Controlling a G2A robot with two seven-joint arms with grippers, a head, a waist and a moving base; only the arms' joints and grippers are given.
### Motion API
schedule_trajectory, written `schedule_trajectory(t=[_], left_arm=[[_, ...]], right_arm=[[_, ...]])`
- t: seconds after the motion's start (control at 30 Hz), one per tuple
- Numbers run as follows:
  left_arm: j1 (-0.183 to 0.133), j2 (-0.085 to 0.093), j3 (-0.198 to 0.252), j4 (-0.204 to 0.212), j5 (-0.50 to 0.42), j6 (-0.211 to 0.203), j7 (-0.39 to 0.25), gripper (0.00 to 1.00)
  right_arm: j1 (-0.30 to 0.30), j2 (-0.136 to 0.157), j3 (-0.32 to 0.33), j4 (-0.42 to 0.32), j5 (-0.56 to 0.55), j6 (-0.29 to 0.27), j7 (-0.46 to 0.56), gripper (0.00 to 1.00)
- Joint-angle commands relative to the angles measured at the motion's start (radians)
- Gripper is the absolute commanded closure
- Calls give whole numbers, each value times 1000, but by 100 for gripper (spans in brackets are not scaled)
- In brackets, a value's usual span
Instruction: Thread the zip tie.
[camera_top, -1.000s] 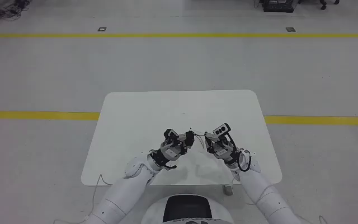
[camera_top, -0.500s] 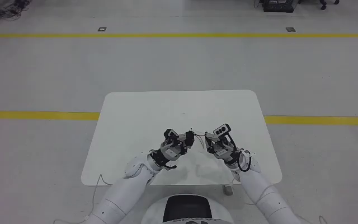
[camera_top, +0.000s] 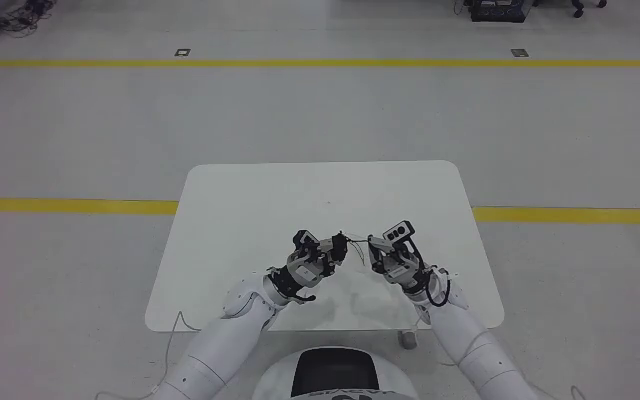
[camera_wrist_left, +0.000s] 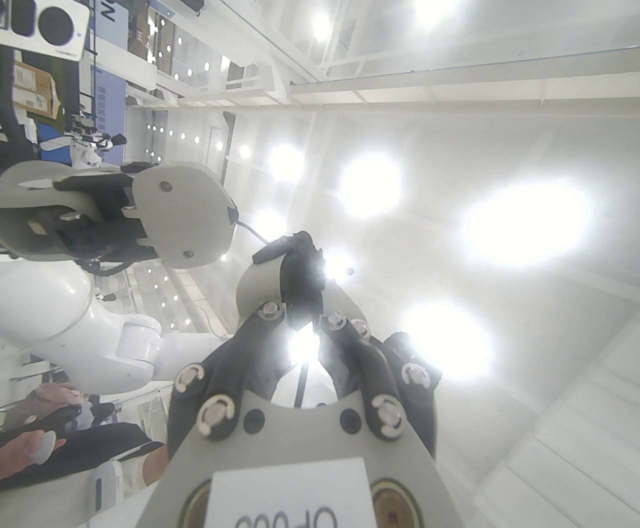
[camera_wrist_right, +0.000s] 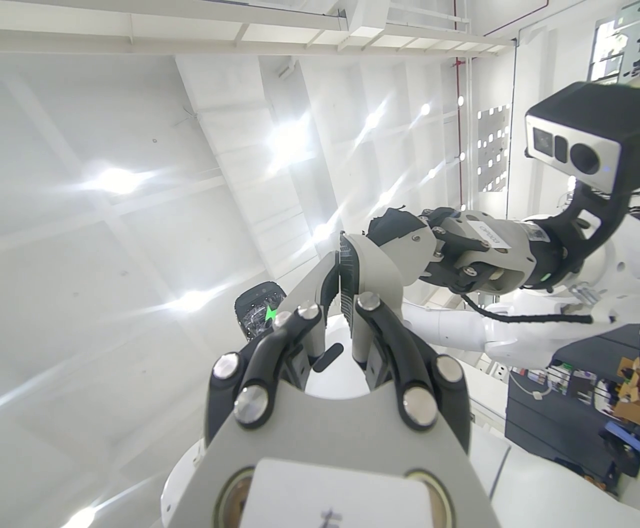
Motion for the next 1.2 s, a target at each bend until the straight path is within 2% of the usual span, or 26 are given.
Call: schedule_trajectory(t=[0.0, 1.17], left_arm=[[0, 0, 0, 0, 0, 0, 0, 100], [0, 0, 0, 0, 0, 0, 0, 100]], right_arm=[[0, 0, 1, 1, -1, 1, 0, 100], [9, -4, 8, 21, -5, 9, 0, 100]])
